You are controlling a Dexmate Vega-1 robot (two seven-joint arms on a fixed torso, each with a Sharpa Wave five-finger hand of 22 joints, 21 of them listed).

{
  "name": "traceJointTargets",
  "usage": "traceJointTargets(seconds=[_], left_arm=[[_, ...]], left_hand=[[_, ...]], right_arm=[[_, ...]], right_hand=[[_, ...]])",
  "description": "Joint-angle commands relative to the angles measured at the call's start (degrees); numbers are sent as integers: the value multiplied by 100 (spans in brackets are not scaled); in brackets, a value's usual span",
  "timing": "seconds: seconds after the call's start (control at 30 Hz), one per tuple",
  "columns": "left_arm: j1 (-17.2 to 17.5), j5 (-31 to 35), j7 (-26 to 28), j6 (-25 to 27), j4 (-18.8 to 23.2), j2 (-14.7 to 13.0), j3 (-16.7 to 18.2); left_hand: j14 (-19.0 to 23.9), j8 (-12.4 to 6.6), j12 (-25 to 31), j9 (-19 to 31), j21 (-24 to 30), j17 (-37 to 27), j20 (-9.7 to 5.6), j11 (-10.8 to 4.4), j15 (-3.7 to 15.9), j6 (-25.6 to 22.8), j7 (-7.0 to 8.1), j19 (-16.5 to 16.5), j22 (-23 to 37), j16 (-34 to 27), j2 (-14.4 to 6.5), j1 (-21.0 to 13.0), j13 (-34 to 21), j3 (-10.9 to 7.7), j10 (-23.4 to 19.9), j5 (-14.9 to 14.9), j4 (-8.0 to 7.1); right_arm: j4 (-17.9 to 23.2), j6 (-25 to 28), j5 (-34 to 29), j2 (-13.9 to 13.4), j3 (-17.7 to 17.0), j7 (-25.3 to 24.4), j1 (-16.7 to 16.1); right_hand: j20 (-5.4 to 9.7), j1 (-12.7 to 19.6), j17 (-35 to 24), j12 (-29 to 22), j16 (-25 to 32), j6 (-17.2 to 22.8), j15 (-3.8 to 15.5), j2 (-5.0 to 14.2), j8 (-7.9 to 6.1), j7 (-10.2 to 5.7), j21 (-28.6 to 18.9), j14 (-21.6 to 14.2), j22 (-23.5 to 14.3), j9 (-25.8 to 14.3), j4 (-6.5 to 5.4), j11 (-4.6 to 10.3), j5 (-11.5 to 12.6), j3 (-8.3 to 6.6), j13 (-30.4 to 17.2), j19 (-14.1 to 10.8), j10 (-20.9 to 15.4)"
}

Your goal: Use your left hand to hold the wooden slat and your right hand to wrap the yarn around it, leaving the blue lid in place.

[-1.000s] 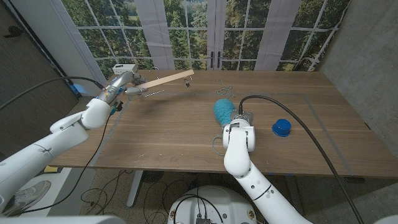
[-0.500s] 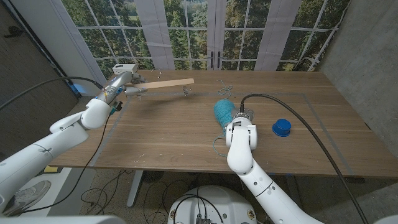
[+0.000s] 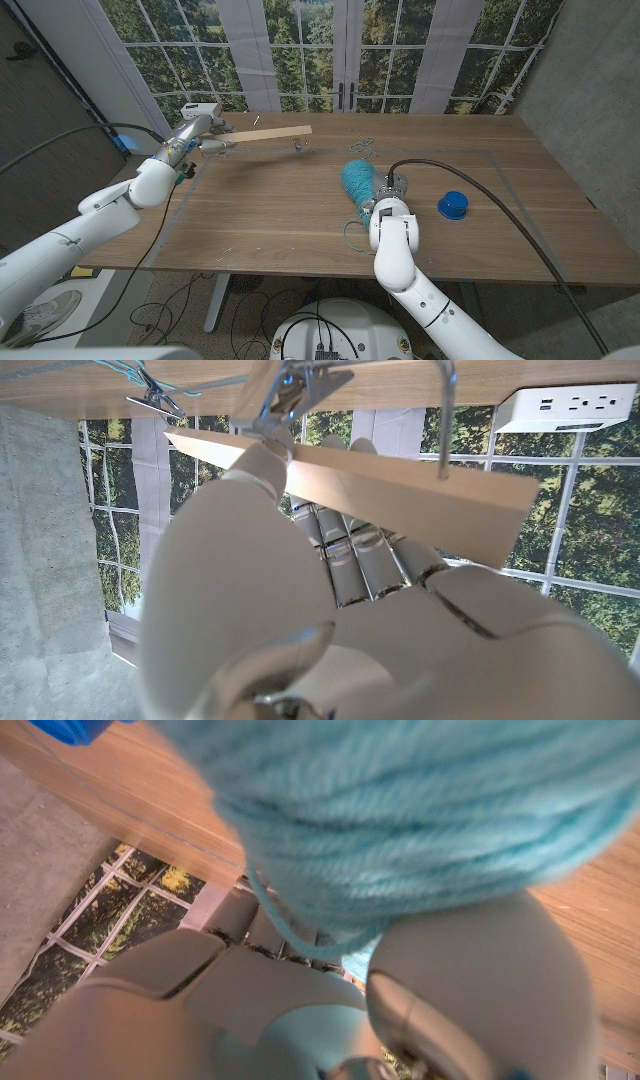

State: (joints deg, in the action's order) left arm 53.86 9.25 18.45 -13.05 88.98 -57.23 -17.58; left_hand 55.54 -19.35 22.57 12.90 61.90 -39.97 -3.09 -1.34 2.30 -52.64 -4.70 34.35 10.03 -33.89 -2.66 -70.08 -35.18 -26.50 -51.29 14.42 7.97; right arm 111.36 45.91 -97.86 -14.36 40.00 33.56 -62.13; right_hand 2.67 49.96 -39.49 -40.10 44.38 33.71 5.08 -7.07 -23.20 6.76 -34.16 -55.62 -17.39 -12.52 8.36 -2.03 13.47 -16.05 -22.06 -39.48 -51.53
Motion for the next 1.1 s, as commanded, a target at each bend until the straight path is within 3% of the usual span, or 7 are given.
traceJointTargets(seconds=[0.03,0.5,0.73,1.1], left_arm=[[118,-44,-13,-18,100,-51,87],[374,-22,82,-11,252,-130,224],[415,-36,88,-103,243,-110,247],[596,-21,196,-131,323,-96,344]], left_hand=[[597,-280,-32,473,11,-18,-423,-267,1049,-635,301,-35,21,20,-490,-402,-37,-40,-326,31,-49],[615,-273,-68,482,19,-31,-423,-262,1051,-651,297,-61,22,56,-492,-394,-46,-42,-349,43,-54],[624,-269,-82,478,25,-37,-419,-261,1050,-668,286,-71,23,72,-492,-391,-48,-43,-369,47,-56],[629,-257,-113,483,40,-49,-419,-271,1050,-671,275,-84,25,106,-492,-388,-57,-43,-384,55,-57]], right_arm=[[306,201,592,-363,151,-2488,-74],[593,209,594,-592,190,-3141,37],[674,43,597,-792,181,-4065,58],[893,-201,398,-990,57,-4334,167]], right_hand=[[20,1762,-36,-69,-66,2017,725,1684,-9,-1036,-52,18,-24,-60,-51,583,-36,1,-86,140,-539],[58,1741,-72,-158,-339,2084,724,1629,-11,-1142,-122,266,-41,-154,-116,615,-38,47,-239,412,-474],[69,1726,-63,-192,-519,2138,728,1610,4,-1226,-165,377,-40,-170,-152,598,-25,72,-316,557,-415],[126,1719,-70,-205,-647,2186,736,1585,21,-1268,-219,418,-31,-184,-173,613,-8,106,-341,650,-391]])
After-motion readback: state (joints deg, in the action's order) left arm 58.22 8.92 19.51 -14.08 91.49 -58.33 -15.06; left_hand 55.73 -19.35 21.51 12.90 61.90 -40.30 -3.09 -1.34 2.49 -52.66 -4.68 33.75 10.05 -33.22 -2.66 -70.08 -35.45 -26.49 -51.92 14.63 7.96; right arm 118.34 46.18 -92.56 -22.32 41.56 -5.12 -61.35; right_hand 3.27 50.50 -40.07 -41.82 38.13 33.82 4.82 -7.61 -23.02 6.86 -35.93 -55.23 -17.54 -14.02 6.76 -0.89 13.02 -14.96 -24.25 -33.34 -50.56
